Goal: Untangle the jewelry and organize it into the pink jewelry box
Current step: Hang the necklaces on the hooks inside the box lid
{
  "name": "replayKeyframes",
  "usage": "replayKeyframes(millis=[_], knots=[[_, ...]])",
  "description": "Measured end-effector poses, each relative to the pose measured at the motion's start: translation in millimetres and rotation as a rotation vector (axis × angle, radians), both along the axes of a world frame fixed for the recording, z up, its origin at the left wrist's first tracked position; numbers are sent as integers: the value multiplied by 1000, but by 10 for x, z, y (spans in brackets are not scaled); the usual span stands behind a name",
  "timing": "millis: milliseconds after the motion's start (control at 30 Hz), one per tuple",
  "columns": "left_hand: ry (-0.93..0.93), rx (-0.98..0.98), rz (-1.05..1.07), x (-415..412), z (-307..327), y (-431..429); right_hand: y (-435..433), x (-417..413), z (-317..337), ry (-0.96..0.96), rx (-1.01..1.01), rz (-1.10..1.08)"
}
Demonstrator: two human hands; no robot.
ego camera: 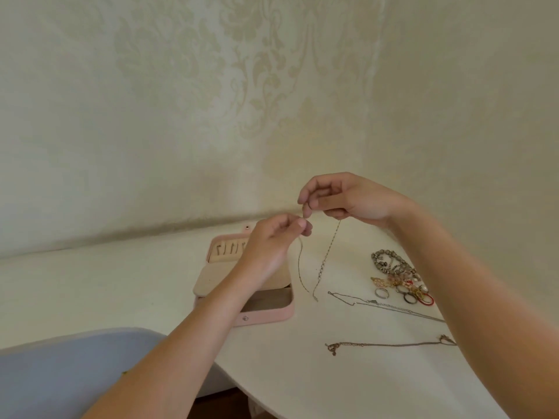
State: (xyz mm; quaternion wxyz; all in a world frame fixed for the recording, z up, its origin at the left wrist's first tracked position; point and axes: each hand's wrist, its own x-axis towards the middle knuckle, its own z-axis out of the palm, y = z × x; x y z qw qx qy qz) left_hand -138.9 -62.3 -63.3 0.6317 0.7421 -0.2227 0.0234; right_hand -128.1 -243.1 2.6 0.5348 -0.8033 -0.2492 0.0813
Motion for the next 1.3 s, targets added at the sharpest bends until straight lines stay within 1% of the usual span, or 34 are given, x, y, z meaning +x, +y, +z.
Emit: replayKeyframes(millis=[67,100,133,167,233,300,333,400,533,600,700,767,867,933,1000,1100,1200,1300], knots=[[101,-159,-90,-38,62,25,-68,-63,45,-22,-38,-34],[135,-202,-127,-56,101,57,-118,-90,54,-23,-72,-52],[134,-194,-142,-65,134,92,-166,-123,56,-14,-120,-62],[124,-145,-134,-77,167,119,-212,-156,49,13,-176,-55],[55,42,-85,-104,246,127,-275,-215,15,116,-237,16],[8,215,-65,-112,320,92,-284,-267,-25,209,-186,98],[-13,266,-74,-107,357,71,-270,-284,-32,218,-153,117],[-50,319,-98,-108,432,21,-227,-307,-23,204,-99,127],[-73,328,-88,-97,553,-37,-111,-346,61,232,-46,93],[-108,357,-56,-79,582,-14,-49,-340,117,182,-62,-2],[-133,416,-31,-48,609,44,15,-303,170,4,-164,-167],[-93,403,-44,-14,611,109,65,-274,190,-60,-188,-206],[7,362,-11,131,523,249,124,-194,202,-63,-189,-243],[-5,451,80,282,399,349,133,-107,213,-39,-151,-265],[-18,615,177,446,211,447,135,-26,239,-21,-103,-264],[-7,771,270,623,-132,518,165,62,319,-36,-99,-264],[-79,899,310,641,-343,449,241,162,408,-65,-100,-279],[-156,933,275,609,-436,380,340,285,478,-117,-134,-320]])
